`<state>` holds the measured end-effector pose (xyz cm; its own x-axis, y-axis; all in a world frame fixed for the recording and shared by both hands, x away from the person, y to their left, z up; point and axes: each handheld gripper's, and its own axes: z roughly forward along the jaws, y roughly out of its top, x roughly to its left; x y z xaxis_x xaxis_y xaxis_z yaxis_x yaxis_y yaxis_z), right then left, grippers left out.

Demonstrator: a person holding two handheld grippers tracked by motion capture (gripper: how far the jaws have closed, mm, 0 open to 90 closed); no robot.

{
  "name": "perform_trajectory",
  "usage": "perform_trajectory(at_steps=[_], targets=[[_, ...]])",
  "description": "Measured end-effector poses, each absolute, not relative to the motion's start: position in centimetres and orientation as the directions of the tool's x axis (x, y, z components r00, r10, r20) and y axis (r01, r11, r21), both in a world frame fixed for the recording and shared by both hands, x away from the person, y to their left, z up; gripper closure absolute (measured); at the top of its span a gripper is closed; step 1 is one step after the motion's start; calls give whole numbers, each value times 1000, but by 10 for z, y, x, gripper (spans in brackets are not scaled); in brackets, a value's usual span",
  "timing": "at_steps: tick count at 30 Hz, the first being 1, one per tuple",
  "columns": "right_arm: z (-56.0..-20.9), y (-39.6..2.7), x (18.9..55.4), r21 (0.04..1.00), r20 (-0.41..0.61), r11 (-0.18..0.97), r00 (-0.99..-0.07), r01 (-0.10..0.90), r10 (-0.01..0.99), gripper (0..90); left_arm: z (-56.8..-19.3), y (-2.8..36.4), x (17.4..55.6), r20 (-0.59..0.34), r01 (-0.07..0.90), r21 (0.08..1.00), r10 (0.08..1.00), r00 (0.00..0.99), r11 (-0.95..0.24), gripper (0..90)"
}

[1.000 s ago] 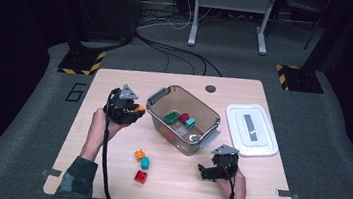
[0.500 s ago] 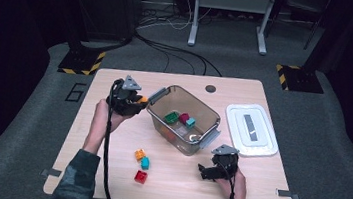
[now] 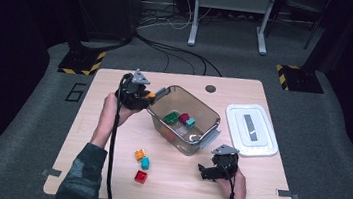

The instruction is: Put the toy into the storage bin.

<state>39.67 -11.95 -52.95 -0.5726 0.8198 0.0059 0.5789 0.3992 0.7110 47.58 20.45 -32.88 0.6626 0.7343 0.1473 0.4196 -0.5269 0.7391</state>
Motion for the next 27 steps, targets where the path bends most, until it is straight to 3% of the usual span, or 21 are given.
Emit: perform_trajectory(at_steps=[27], targets=[[-530,-120,397,710,3,404,-576,577,818,0,-349,176,510,143,449,698,723,676,-558,671]])
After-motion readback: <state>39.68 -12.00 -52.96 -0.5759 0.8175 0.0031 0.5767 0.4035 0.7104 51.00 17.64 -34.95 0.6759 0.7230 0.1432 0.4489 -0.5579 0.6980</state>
